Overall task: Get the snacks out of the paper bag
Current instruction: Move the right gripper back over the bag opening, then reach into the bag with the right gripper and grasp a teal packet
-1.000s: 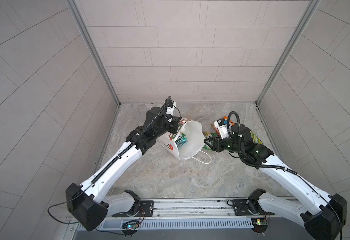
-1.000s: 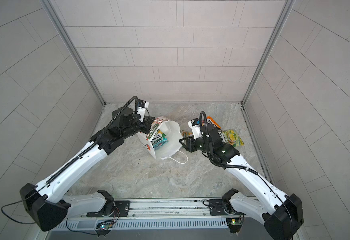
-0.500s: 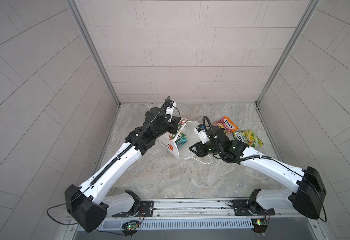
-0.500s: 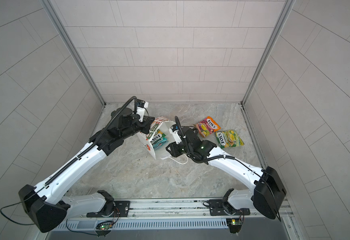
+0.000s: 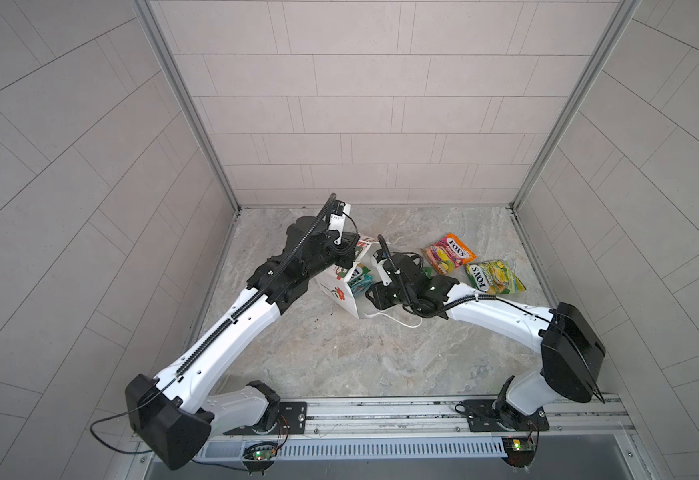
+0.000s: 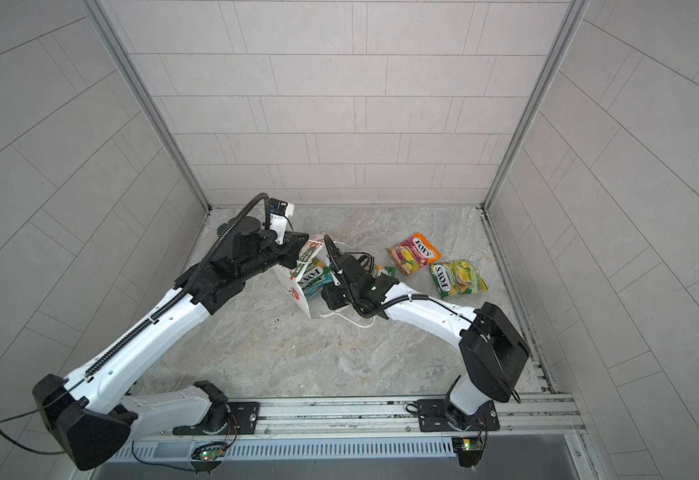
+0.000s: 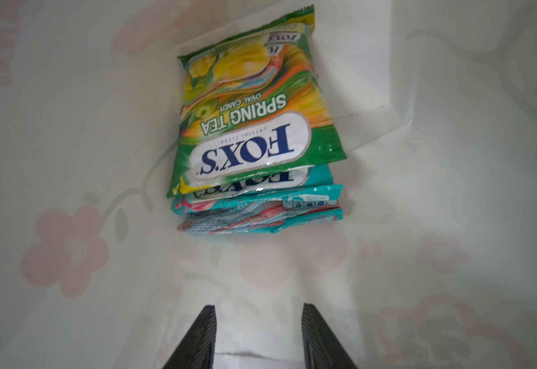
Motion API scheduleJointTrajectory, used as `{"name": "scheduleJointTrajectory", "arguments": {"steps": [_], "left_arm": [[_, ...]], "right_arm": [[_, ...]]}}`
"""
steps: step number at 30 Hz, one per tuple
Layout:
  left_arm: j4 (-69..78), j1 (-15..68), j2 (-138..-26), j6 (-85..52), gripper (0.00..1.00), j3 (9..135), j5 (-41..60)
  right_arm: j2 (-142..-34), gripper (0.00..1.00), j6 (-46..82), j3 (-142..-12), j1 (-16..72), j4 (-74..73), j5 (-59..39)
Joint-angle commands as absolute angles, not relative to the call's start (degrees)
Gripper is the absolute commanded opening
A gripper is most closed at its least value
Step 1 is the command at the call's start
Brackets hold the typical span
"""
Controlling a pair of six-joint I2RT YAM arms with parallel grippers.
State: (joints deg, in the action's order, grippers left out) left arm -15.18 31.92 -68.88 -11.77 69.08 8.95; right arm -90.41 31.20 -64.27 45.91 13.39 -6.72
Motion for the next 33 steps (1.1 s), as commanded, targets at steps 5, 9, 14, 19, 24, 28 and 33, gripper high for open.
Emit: {"name": "scheduleJointTrajectory", "arguments": {"steps": [5, 9, 14, 19, 24, 28, 33], "left_arm": [[-13.4, 31.9, -67.6, -12.1, 0.0, 68.4, 9.1], [-13.3, 31.8, -67.7, -12.2, 0.0, 68.3, 9.2], [-13.3, 31.8, -67.7, -12.1, 0.0, 68.4, 9.2], [-13.2, 31.8, -67.8, -12.1, 0.0, 68.3, 9.2], [-13.2, 31.8, -67.7, -12.1, 0.0, 68.3, 9.2], [-13.2, 31.9, -67.7, -12.2, 0.0, 68.3, 9.3], [-13.3, 31.8, -67.8, -12.1, 0.0, 68.3, 9.3]], "right_arm": [[-95.0, 0.45, 38.5, -68.4, 46.1, 9.9, -0.6], [-96.9, 0.45, 41.0, -70.0, 46.1, 9.3, 0.1], [-98.6, 0.44, 44.1, -70.7, 46.1, 9.0, 2.9], [-100.6, 0.43, 46.1, -72.5, 46.1, 9.7, 3.3], [-101.8, 0.42, 47.2, -73.0, 46.1, 10.5, 4.8], [-103.1, 0.42, 47.6, -74.2, 46.1, 11.9, 5.1], [-104.7, 0.42, 48.4, -76.1, 46.1, 13.8, 4.3]]}}
